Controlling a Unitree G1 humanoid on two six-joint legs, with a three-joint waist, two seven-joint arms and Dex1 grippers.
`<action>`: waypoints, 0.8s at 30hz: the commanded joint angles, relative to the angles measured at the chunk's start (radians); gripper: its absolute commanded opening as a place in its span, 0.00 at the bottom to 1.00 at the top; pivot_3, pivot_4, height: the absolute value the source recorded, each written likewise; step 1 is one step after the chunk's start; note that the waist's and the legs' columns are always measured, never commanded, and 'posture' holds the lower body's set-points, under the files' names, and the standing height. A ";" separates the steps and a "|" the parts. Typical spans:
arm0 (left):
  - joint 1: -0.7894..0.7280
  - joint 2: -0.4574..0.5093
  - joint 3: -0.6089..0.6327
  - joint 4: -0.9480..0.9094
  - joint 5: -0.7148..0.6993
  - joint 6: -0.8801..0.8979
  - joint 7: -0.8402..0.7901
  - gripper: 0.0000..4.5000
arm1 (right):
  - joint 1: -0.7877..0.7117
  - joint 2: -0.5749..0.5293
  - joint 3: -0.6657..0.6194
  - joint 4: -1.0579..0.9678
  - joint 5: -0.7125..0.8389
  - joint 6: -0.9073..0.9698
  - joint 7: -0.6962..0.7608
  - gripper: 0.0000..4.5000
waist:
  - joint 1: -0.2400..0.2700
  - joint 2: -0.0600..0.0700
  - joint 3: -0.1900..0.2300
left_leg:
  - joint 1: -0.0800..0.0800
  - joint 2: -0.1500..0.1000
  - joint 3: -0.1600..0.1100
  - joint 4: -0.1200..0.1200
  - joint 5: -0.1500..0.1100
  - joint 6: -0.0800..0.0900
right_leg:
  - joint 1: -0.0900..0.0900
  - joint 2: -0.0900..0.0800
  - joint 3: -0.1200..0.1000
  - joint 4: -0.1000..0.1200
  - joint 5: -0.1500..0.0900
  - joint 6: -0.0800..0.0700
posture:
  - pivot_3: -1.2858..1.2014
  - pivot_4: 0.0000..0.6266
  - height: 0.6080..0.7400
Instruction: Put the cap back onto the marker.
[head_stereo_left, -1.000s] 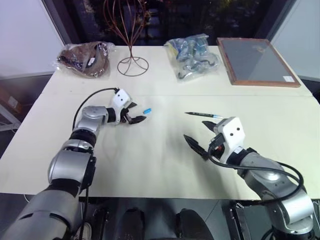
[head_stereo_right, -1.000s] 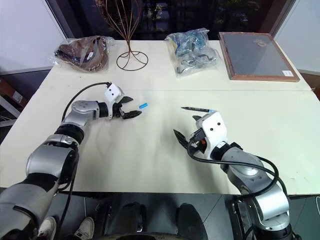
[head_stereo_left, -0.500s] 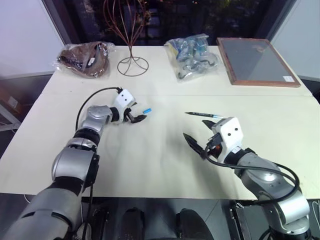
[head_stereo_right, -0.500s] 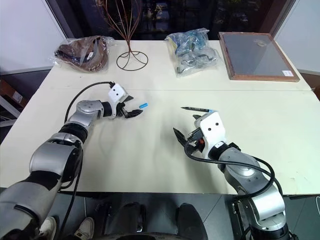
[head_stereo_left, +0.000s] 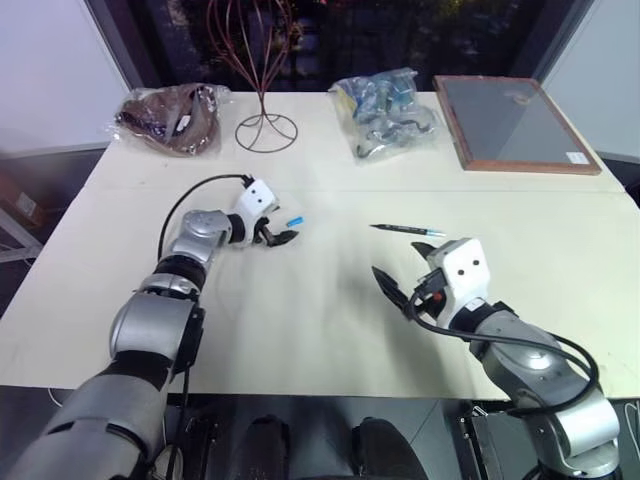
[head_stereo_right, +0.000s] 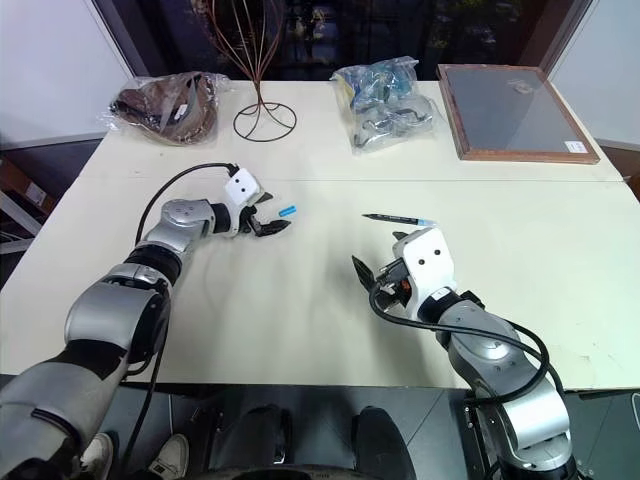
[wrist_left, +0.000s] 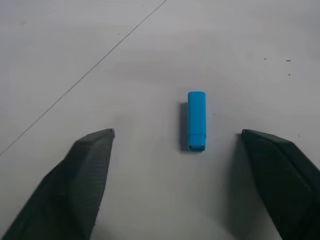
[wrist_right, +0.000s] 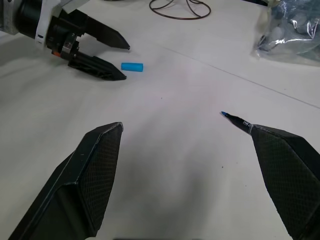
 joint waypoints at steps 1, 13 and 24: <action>-0.023 -0.001 0.012 0.001 0.010 -0.009 0.012 0.53 | 0.000 0.006 -0.010 -0.045 -0.003 -0.014 -0.007 0.94 | 0.000 0.000 0.000 | 0.000 0.000 0.000 0.000 0.000 0.000 | 0.000 0.000 0.000 0.000 0.000 0.000 | 0.52 0.24 1.00; -0.016 0.000 0.018 0.002 0.014 -0.010 0.004 0.01 | 0.003 0.004 -0.011 -0.043 -0.003 -0.016 -0.008 0.94 | -0.002 0.000 0.000 | 0.000 0.000 0.000 0.000 0.000 0.000 | 0.000 0.000 0.000 0.001 0.000 0.000 | 0.52 0.24 1.00; 0.017 0.042 0.098 -0.136 -0.102 -0.039 -0.245 0.01 | -0.024 -0.056 -0.026 0.053 -0.016 -0.075 0.073 0.94 | -0.002 0.000 0.000 | 0.000 0.000 0.000 0.000 0.000 0.000 | -0.001 0.000 0.000 0.001 0.000 0.000 | 0.52 0.24 1.00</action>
